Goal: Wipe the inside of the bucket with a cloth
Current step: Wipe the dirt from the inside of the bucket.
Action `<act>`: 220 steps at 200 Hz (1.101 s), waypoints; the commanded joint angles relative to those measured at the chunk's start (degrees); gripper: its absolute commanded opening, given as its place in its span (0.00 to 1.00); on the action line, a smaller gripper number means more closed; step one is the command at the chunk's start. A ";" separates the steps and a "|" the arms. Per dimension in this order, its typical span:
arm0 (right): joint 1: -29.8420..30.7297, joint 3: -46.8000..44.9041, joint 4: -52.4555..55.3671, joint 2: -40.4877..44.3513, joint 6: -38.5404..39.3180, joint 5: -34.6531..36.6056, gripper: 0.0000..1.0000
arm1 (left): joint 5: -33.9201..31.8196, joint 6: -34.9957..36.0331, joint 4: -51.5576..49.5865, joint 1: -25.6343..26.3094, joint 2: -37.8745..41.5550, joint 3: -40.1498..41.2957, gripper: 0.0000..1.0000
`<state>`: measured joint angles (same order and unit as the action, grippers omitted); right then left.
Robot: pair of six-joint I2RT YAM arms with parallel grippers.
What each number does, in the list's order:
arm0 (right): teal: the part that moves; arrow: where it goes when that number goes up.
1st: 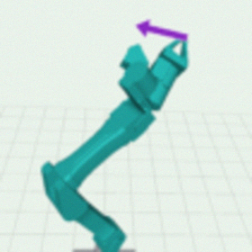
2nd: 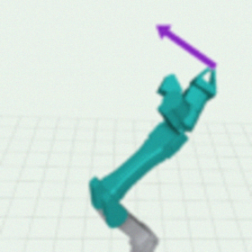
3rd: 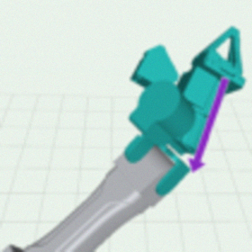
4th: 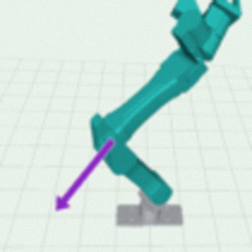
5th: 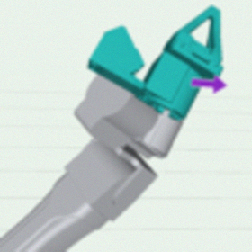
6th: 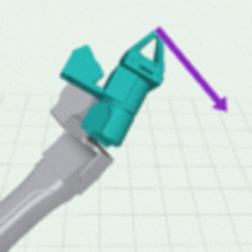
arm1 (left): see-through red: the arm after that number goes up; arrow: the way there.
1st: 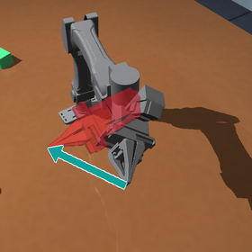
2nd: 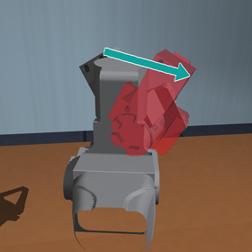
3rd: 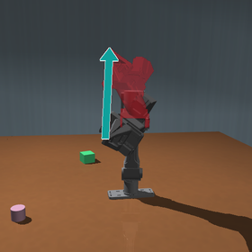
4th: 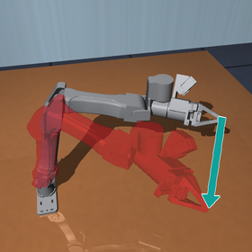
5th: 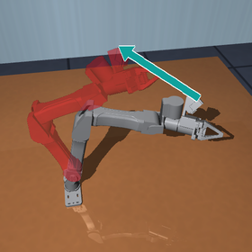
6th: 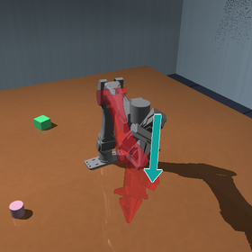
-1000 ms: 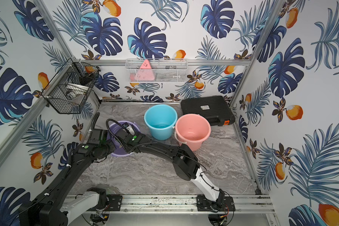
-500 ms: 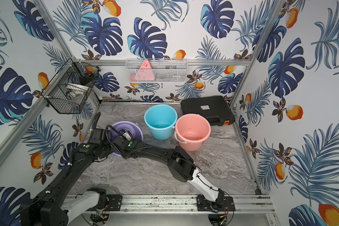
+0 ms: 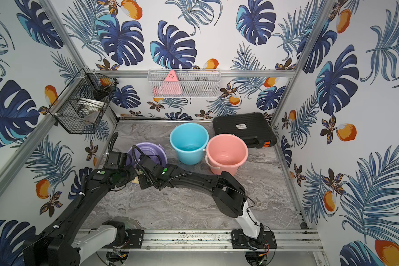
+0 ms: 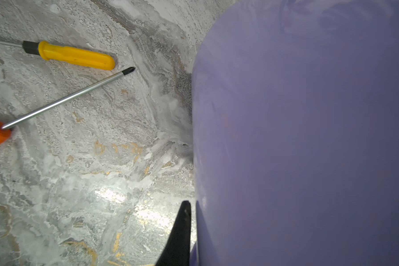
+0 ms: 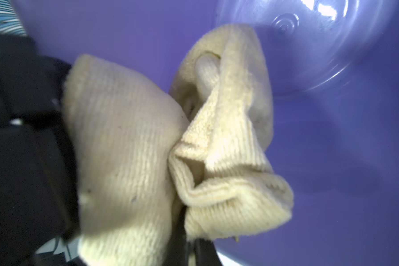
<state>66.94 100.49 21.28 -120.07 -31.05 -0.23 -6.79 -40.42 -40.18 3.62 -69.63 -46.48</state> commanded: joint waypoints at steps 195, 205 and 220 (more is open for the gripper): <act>1.09 6.10 22.00 -4.56 8.70 33.14 0.00 | 1.41 0.15 1.29 -0.10 -0.33 -0.59 0.00; 2.02 5.17 21.24 -4.09 7.46 30.53 0.00 | 1.61 0.07 1.50 -0.10 -0.42 -0.46 0.00; 2.88 3.24 18.25 -2.72 6.21 24.96 0.00 | 1.90 -0.08 1.90 -0.10 -0.64 -0.46 0.00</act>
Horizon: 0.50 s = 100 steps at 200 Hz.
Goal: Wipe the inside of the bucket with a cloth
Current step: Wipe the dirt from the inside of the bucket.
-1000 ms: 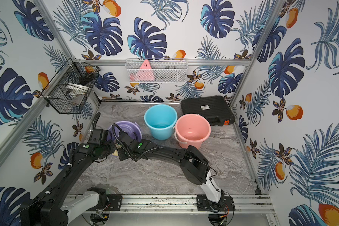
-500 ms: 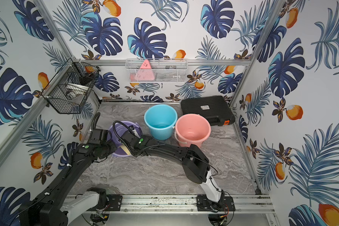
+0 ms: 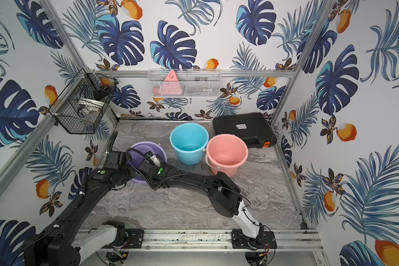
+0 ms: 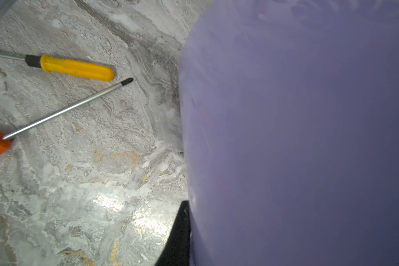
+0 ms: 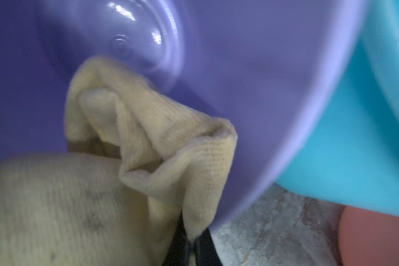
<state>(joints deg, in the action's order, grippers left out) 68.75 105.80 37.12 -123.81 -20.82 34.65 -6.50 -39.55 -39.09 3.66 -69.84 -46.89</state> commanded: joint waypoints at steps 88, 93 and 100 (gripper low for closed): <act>2.13 -26.87 -9.80 25.45 -9.83 -30.75 0.00 | 2.80 0.58 -2.44 -0.23 -1.25 -4.60 0.00; 2.14 -28.44 -8.89 27.72 -9.98 -30.38 0.00 | 2.94 0.81 -3.05 -0.23 -1.39 -5.16 0.00; 2.14 -30.56 -7.64 30.97 -10.27 -29.20 0.00 | 3.39 1.26 -3.62 -0.23 -1.43 -6.11 0.00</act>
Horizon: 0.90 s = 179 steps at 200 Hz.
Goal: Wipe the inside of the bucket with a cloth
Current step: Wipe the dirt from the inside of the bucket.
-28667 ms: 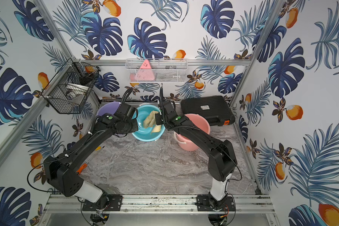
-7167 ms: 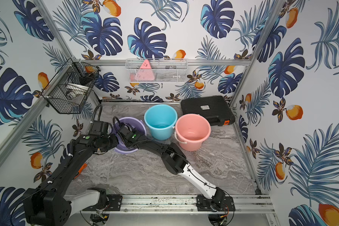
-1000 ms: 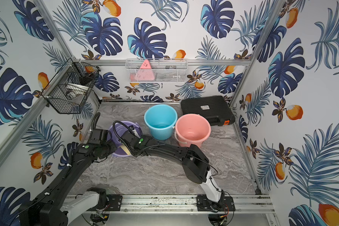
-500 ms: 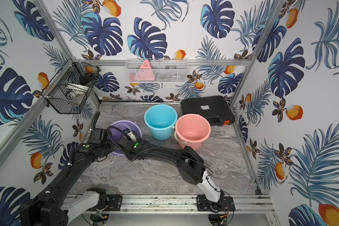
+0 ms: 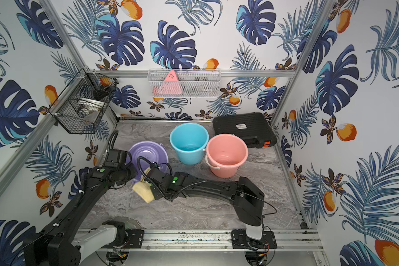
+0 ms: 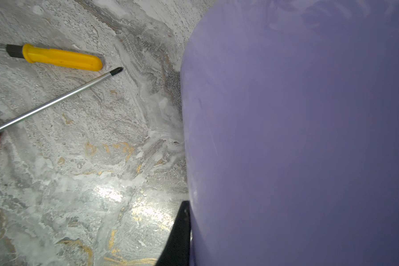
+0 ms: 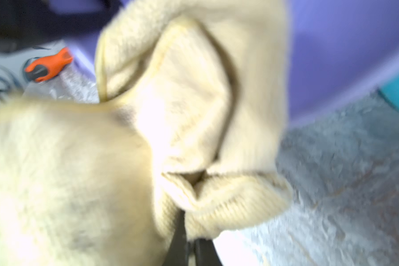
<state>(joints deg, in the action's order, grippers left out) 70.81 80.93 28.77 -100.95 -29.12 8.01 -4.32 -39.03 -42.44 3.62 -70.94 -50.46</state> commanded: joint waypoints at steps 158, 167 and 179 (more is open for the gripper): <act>-6.76 11.78 -15.39 2.86 10.35 9.63 0.00 | 21.32 17.71 -15.02 -6.80 -10.84 -16.31 0.00; -8.48 13.81 -15.96 -0.34 10.11 7.41 0.00 | 22.03 17.94 -15.05 -6.83 -11.45 -16.35 0.00; -9.82 16.22 -17.17 -4.57 10.77 5.94 0.00 | 22.75 18.07 -14.74 -6.78 -11.91 -16.09 0.00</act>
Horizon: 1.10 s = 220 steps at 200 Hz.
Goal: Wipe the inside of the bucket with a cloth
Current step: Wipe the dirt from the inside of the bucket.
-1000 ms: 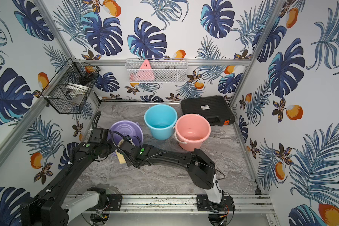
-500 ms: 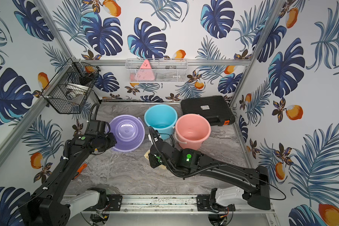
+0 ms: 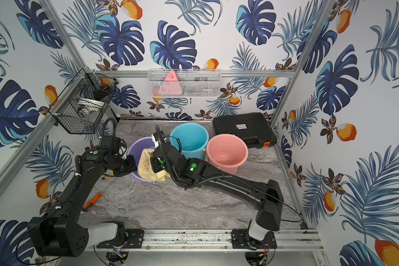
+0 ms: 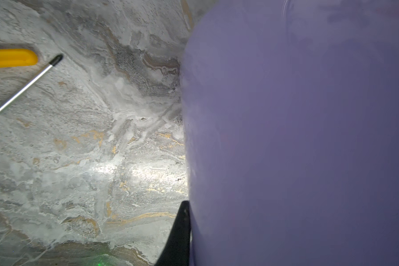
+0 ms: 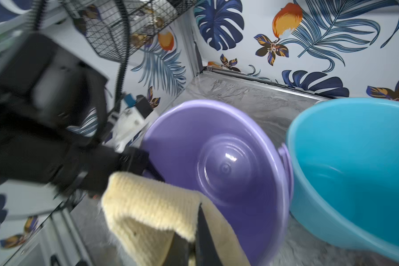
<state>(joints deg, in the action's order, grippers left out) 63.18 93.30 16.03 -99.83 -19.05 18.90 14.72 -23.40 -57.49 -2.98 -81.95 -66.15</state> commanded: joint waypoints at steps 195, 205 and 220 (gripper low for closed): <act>-2.96 10.65 -14.71 -32.85 -2.72 -24.64 0.00 | 3.85 2.33 3.24 -0.18 -4.58 4.34 0.00; -2.92 9.39 -16.74 -32.88 -3.61 -24.89 0.00 | 2.87 2.10 3.52 -0.18 -4.36 4.44 0.00; -2.87 7.31 -20.18 -32.35 -4.58 -25.20 0.00 | 2.59 1.89 3.69 -0.18 -3.79 4.64 0.00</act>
<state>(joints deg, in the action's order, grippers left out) 60.05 102.63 3.38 -132.25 -21.21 -1.02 18.37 -22.61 -55.53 -3.20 -86.08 -61.89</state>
